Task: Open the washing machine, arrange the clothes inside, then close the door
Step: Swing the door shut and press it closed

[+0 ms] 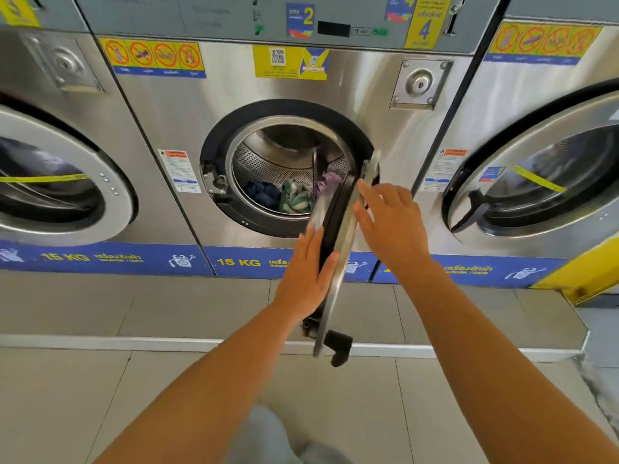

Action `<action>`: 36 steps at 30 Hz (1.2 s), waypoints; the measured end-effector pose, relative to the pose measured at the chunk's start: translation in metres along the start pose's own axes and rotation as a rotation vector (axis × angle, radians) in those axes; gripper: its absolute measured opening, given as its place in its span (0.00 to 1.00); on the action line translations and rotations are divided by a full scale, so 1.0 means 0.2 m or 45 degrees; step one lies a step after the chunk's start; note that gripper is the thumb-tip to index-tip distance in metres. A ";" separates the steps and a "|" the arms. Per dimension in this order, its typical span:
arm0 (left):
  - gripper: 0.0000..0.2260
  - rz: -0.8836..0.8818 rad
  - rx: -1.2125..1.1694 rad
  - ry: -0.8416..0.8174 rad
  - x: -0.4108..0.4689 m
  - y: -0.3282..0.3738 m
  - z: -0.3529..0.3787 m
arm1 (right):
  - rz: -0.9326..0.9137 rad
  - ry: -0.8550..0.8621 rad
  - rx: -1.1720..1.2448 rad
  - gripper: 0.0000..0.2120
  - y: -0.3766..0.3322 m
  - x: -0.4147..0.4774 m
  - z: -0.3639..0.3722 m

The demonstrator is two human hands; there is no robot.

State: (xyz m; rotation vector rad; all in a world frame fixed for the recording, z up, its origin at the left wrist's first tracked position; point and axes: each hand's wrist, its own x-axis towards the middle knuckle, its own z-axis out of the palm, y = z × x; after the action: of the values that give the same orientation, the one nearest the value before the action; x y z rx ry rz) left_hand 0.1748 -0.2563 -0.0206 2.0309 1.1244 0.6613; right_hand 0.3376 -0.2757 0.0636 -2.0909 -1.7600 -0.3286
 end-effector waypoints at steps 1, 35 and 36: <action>0.28 -0.013 -0.049 0.047 0.01 -0.02 -0.03 | -0.032 0.024 -0.026 0.22 -0.02 0.01 0.02; 0.32 -0.087 0.745 0.272 0.99 -0.81 -0.80 | -0.046 -0.014 -0.295 0.33 -0.62 1.11 0.79; 0.32 -0.103 0.739 0.263 1.03 -0.82 -0.80 | -0.041 -0.013 -0.304 0.34 -0.62 1.13 0.80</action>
State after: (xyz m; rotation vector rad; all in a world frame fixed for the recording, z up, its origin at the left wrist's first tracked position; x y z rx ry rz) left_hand 0.0800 0.0363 -0.0312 2.4130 1.6598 0.5539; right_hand 0.2463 0.0127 0.0310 -2.2299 -1.8400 -0.5633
